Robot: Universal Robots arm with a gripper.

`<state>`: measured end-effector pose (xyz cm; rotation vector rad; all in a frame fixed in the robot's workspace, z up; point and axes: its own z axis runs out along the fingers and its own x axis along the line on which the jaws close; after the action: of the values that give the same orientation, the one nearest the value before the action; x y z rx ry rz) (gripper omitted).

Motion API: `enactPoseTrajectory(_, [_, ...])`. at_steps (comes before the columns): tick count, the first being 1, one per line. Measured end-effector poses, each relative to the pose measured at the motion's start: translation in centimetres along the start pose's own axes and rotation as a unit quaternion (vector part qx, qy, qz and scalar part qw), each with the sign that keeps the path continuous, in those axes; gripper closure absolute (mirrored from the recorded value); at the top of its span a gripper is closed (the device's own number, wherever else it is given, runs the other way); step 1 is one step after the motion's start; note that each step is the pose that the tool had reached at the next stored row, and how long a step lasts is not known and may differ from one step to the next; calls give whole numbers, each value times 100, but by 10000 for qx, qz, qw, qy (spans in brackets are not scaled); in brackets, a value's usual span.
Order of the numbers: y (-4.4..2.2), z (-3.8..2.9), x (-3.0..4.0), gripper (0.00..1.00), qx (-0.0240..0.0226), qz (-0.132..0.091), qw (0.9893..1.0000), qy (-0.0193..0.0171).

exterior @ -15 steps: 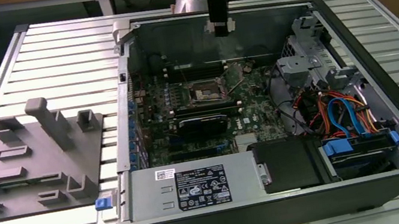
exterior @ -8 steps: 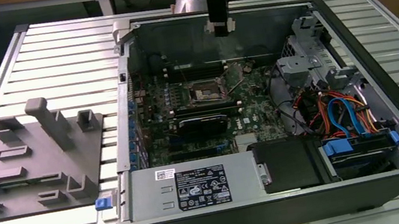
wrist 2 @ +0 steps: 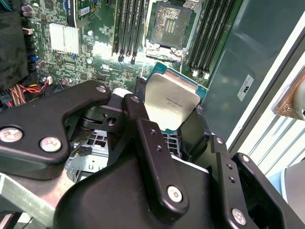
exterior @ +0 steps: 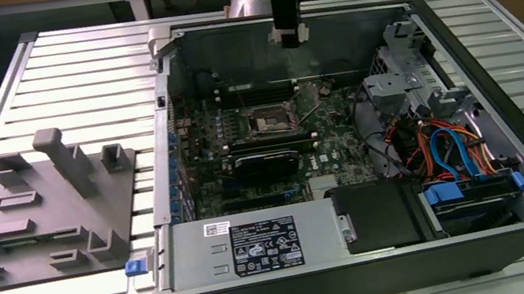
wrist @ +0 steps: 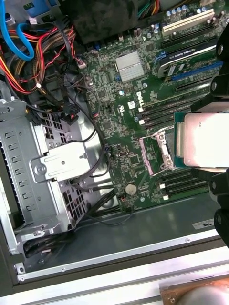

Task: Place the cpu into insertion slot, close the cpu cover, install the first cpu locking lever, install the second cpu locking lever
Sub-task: 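Place the cpu into insertion slot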

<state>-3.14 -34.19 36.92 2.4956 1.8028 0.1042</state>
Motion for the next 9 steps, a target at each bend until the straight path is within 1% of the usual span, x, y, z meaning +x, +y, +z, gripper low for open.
enactPoseTrajectory(9, [0, 0, 0, 46, -1, 36, 10000, -3])
